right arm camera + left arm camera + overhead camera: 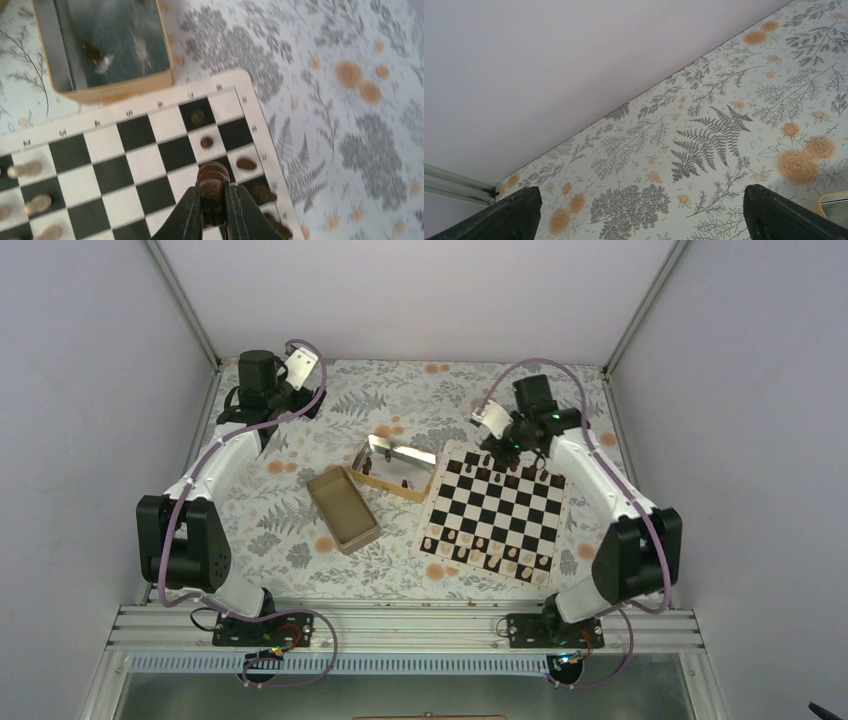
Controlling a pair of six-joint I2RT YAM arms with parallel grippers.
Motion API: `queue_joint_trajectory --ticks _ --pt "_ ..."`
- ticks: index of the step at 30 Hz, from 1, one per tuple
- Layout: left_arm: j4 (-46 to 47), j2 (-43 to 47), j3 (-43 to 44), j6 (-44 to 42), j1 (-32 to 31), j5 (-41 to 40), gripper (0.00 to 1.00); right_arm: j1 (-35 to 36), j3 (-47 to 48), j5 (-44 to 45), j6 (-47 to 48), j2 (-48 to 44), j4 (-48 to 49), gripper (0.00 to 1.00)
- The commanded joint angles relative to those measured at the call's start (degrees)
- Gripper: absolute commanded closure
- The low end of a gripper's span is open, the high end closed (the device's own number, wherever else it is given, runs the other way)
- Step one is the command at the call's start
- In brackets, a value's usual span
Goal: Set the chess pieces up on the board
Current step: Place the chess piece on the chessboard.
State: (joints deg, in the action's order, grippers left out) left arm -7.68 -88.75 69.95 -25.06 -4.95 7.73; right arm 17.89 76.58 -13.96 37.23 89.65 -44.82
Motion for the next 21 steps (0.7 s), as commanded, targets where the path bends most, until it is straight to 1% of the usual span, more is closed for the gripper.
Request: queue_joint_trajectory --ticks 1,5,12,16,21 --pt "0.6 1.2 0.7 -0.2 -0.1 0.3 0.00 -5.4 -6.4 0.0 -0.8 -6.5 -0.1 0.92" --pt "0.7 0.9 0.8 -0.1 -0.1 0.7 0.00 -12.0 -11.6 -0.2 0.6 -9.9 -0.2 0.91" --pt "0.6 0.9 0.8 0.2 -0.1 1.2 0.00 -21.2 -18.1 -0.7 3.8 -11.5 0.5 0.91" --pt "0.6 0.8 0.7 0.1 -0.1 1.2 0.00 -24.8 -20.2 -1.3 5.2 -10.6 1.2 0.90" --pt "0.9 0.5 0.5 0.1 -0.1 1.3 0.00 -26.8 -22.9 -0.9 6.3 -9.3 2.5 0.90"
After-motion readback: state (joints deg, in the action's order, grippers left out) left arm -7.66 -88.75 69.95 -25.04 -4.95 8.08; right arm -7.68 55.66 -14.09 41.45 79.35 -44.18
